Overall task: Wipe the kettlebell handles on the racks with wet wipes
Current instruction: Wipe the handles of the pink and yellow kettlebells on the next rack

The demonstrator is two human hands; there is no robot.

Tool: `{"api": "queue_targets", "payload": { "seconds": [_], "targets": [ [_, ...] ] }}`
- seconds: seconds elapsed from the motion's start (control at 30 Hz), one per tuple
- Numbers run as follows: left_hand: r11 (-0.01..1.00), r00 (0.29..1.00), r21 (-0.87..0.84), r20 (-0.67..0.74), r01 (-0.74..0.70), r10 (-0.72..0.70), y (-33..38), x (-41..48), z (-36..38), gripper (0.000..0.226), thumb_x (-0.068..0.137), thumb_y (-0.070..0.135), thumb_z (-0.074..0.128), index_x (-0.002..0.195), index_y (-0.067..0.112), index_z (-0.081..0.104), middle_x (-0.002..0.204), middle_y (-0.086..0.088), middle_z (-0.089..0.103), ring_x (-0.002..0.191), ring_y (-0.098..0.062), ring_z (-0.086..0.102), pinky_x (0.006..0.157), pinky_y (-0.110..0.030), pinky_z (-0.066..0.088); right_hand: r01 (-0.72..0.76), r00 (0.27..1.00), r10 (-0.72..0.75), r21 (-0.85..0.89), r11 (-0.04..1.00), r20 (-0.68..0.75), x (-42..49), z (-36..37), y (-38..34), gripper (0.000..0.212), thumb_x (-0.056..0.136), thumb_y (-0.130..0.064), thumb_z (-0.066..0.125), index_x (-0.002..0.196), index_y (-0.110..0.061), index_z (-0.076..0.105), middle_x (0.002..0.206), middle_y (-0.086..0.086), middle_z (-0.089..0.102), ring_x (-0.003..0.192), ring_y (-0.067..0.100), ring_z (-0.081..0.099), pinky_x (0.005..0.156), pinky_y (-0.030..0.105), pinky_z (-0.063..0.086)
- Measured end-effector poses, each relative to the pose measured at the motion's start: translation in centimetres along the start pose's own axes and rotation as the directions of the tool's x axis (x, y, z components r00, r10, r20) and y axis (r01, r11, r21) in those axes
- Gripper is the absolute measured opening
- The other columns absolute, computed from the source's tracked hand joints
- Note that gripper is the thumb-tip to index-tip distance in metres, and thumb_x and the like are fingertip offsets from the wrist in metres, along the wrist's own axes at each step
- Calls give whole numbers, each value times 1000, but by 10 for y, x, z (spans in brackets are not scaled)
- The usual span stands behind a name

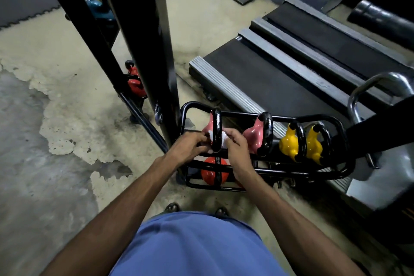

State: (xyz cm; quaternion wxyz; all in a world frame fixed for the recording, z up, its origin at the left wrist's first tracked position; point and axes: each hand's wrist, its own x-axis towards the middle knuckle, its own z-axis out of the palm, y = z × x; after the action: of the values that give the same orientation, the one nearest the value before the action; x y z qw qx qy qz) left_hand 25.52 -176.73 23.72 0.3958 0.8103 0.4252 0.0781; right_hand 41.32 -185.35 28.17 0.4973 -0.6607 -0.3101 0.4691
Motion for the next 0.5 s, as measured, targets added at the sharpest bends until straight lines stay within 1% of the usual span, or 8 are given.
{"api": "queue_targets", "payload": {
  "seconds": [0.07,0.13,0.23,0.33,0.4,0.43,0.47,0.5],
  "targets": [
    [1000,1000,10,1,26,-26,-1,-2,0,9,88,26,80,96,28,80,91,19,68,90,-7,68,80,-26,52,-198,980,192,129,972,53,16,4,-17,36,97,10,39,96,-5,71,82,4,76,68,19,71,55,30,57],
    [997,999,55,-1,52,-52,-1,-2,1,6,89,27,77,94,30,78,90,13,71,88,-11,69,80,-32,54,-374,927,363,184,909,92,38,8,-28,34,92,6,40,96,-2,72,83,13,73,65,25,66,51,29,51],
    [995,998,72,13,62,-63,2,-2,2,8,89,31,77,97,29,77,89,12,70,89,-13,69,75,-30,51,-451,883,469,327,831,25,68,17,-37,30,91,1,39,100,5,67,75,20,70,56,30,66,47,31,55],
    [998,998,37,31,45,-46,2,-3,2,8,88,28,79,91,34,75,94,14,72,94,-10,70,77,-25,49,-395,886,455,365,843,-93,77,29,-41,20,94,4,41,85,0,58,65,16,63,48,26,60,41,29,53],
    [998,999,-46,26,32,-31,6,-7,1,23,88,20,79,99,39,70,99,15,74,97,-3,70,84,-23,52,-314,908,376,296,902,-183,73,36,-36,22,91,5,48,75,-4,58,59,8,63,42,19,60,41,23,49],
    [996,1000,-90,-15,16,-17,10,-11,1,36,88,17,79,115,38,68,109,16,73,104,0,68,91,-22,52,-247,923,288,181,952,-256,74,36,-28,19,90,2,54,75,-7,63,64,4,67,51,17,67,49,27,54],
    [994,997,-108,-83,-8,0,12,-13,3,59,86,13,78,137,34,59,126,15,69,117,2,63,102,-20,49,-177,936,185,55,983,-299,77,35,-21,14,89,-3,61,79,-11,68,74,2,72,67,18,72,63,32,59],
    [995,990,-97,-137,-32,19,15,-16,4,80,85,8,76,154,31,43,145,15,56,134,4,50,113,-18,40,-123,948,101,-54,991,-302,80,33,-19,10,88,-8,66,83,-14,72,82,1,74,80,19,73,76,35,60]
  ]
}}
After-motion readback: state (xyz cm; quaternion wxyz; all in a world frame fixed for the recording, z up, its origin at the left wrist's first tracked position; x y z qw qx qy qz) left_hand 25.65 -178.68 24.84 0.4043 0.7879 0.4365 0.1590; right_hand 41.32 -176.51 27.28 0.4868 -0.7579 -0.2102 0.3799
